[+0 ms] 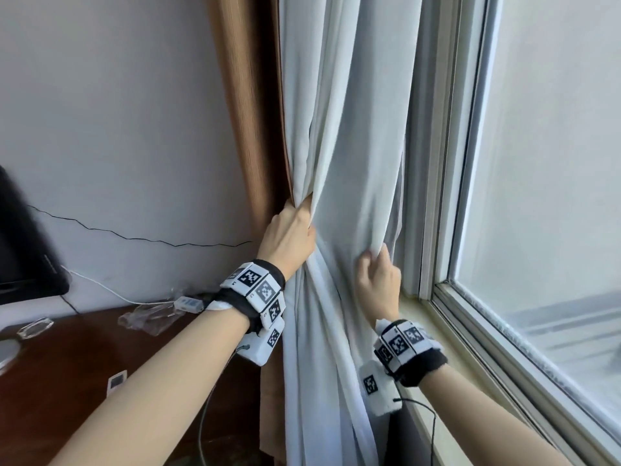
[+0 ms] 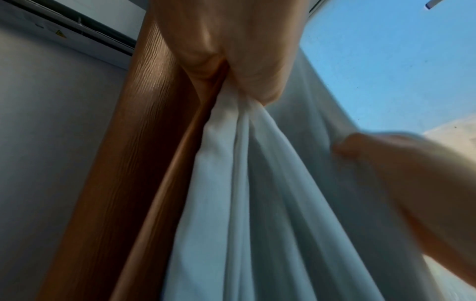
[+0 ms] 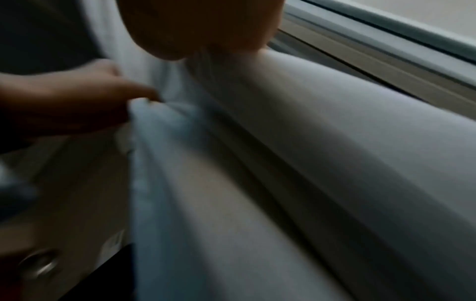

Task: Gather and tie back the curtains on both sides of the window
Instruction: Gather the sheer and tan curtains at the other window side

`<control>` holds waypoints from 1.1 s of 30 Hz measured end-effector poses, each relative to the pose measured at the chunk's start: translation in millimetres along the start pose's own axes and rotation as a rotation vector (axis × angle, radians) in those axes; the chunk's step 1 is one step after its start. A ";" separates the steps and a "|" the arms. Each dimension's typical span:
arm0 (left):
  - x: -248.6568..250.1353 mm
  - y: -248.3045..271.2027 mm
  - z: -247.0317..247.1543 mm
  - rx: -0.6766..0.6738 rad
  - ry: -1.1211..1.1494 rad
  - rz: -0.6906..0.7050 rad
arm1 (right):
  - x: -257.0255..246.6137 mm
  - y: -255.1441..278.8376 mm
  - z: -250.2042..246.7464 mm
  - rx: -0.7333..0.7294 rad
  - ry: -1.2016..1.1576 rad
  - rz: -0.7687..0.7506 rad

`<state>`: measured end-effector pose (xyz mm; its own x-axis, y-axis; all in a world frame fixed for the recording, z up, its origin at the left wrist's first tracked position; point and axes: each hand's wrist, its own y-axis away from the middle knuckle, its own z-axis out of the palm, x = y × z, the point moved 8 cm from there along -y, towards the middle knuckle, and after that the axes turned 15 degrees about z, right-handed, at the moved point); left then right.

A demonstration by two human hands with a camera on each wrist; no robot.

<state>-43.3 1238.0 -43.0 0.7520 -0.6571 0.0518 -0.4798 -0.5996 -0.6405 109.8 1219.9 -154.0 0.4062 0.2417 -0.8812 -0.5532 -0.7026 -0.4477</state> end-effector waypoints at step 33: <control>-6.3 -2.0 -0.5 -0.025 0.055 0.059 | 48.4 -95.2 110.2 -0.648 -0.442 0.592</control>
<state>-47.2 1243.1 -41.6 0.6966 -0.7152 0.0573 -0.5338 -0.5700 -0.6246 101.9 1372.2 -170.8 -0.1901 -0.1322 -0.9728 -0.0201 -0.9902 0.1385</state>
